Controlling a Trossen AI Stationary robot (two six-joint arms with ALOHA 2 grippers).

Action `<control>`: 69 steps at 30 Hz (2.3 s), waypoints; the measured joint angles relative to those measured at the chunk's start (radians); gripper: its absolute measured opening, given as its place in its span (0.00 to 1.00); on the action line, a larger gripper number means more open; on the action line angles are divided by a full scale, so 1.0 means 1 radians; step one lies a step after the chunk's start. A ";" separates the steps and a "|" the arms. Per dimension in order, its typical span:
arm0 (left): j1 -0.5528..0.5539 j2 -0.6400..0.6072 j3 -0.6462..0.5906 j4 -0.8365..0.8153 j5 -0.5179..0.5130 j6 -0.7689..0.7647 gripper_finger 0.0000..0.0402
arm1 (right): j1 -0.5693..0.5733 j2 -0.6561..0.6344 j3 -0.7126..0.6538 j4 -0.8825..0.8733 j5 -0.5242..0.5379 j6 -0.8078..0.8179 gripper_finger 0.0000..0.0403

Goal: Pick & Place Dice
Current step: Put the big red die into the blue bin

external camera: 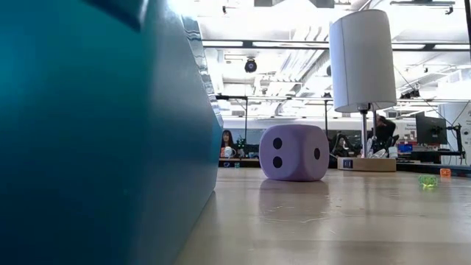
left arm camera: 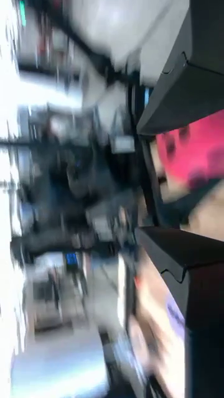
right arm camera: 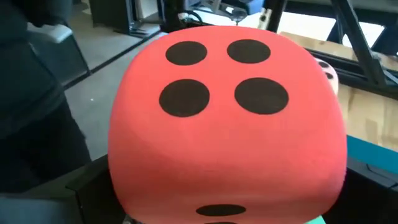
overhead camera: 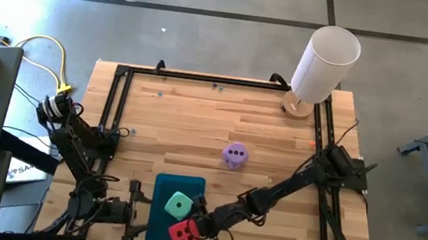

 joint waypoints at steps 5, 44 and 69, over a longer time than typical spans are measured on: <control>0.044 0.022 0.000 -0.011 0.220 -0.022 0.61 | -0.013 0.000 0.000 -0.012 0.044 0.005 0.99; 0.171 0.055 0.000 -0.347 0.577 -0.525 0.61 | -0.050 0.064 -0.001 0.084 -0.012 0.044 0.99; 0.178 0.053 0.000 -0.177 0.487 -0.273 0.61 | -0.058 0.064 -0.001 0.079 -0.005 0.049 0.99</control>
